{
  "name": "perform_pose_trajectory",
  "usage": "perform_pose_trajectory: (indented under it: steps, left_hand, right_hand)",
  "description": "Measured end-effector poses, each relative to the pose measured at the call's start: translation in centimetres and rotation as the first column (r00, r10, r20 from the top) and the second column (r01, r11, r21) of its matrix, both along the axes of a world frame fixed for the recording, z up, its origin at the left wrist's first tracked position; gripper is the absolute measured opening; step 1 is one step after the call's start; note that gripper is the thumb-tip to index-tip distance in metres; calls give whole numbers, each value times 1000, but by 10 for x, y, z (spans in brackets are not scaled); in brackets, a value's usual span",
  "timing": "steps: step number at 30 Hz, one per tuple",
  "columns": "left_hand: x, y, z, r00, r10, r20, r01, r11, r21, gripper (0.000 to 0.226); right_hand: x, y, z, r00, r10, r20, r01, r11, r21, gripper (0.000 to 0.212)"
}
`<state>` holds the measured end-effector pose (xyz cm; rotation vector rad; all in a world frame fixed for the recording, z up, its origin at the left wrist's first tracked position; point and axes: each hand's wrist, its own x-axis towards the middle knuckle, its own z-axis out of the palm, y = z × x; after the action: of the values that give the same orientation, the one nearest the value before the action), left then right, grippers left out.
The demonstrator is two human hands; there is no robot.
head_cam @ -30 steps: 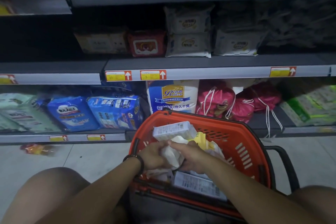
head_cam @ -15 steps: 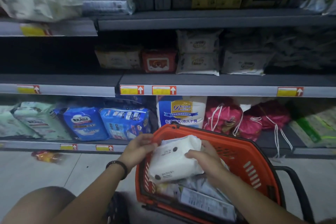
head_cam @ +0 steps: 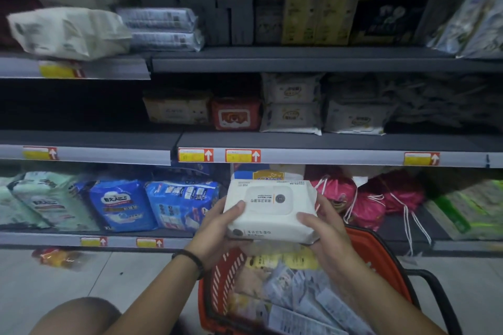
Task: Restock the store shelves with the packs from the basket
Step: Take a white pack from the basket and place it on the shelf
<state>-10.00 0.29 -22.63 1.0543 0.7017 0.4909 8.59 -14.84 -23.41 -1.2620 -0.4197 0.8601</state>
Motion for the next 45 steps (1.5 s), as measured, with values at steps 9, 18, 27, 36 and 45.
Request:
perform_pose_trajectory:
  steps: [9, 18, 27, 36, 45]
  left_hand:
    - [-23, 13, 59, 987, 81, 141, -101, 986, 135, 48]
    - [-120, 84, 166, 927, 202, 316, -346, 788, 509, 68]
    - [-183, 190, 277, 783, 392, 483, -621, 445, 645, 70]
    - [-185, 282, 314, 638, 690, 342, -580, 138, 803, 58]
    - [-181, 303, 320, 660, 734, 159, -517, 291, 805, 65]
  right_hand:
    - [-27, 8, 67, 876, 56, 480, -82, 996, 33, 82]
    - [-83, 118, 208, 736, 77, 672, -229, 963, 140, 67]
    - [-157, 260, 331, 641, 4, 767, -325, 907, 267, 59]
    - [-171, 384, 368, 552, 51, 832, -198, 977, 72, 35]
    - [-171, 401, 368, 460, 123, 880, -103, 991, -84, 28]
